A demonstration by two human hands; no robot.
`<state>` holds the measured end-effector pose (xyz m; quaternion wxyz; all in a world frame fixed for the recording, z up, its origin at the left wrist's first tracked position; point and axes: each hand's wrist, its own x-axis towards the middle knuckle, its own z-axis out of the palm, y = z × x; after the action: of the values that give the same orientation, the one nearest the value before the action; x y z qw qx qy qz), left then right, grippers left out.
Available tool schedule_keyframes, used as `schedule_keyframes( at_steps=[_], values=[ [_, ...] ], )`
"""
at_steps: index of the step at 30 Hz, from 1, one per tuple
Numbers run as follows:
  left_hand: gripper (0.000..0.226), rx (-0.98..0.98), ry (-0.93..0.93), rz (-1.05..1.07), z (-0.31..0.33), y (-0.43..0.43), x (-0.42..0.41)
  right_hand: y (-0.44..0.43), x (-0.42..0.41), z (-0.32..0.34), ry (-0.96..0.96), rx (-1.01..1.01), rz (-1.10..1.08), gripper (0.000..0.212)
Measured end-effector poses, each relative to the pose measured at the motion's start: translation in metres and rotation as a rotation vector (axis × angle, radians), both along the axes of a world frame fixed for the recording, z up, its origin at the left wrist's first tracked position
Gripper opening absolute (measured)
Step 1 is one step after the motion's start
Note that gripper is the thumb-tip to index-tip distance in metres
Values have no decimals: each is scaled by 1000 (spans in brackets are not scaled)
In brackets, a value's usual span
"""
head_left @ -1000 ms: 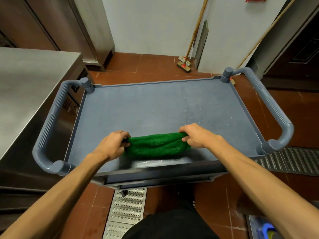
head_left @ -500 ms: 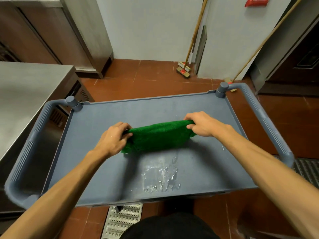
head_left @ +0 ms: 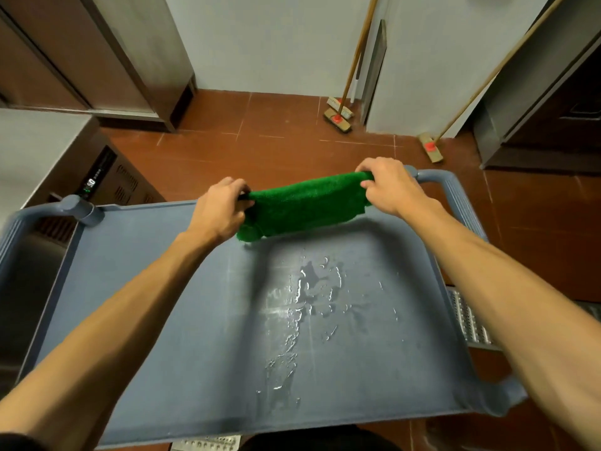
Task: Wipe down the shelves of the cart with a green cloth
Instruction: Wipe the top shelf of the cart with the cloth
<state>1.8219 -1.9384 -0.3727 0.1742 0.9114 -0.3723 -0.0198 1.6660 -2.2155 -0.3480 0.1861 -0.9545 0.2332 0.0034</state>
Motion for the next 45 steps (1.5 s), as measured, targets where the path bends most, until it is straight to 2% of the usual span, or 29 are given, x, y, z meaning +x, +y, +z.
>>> schedule_keyframes(
  at_steps=[6,10,16,27,45],
  values=[
    [18,-10,-114,21,-14,-39,29,-22,20,-36,-221,-116,-94,19],
    [19,54,-71,19,-57,-38,26,-13,9,-100,-152,-80,-64,23],
    [13,142,125,24,-121,-16,-11,14,-26,-166,-29,-31,43,49],
    [13,31,275,167,-127,3,-34,29,-42,-169,43,56,-10,53],
    [12,18,371,141,-126,74,-118,113,-146,-171,66,112,-111,54]
  ],
)
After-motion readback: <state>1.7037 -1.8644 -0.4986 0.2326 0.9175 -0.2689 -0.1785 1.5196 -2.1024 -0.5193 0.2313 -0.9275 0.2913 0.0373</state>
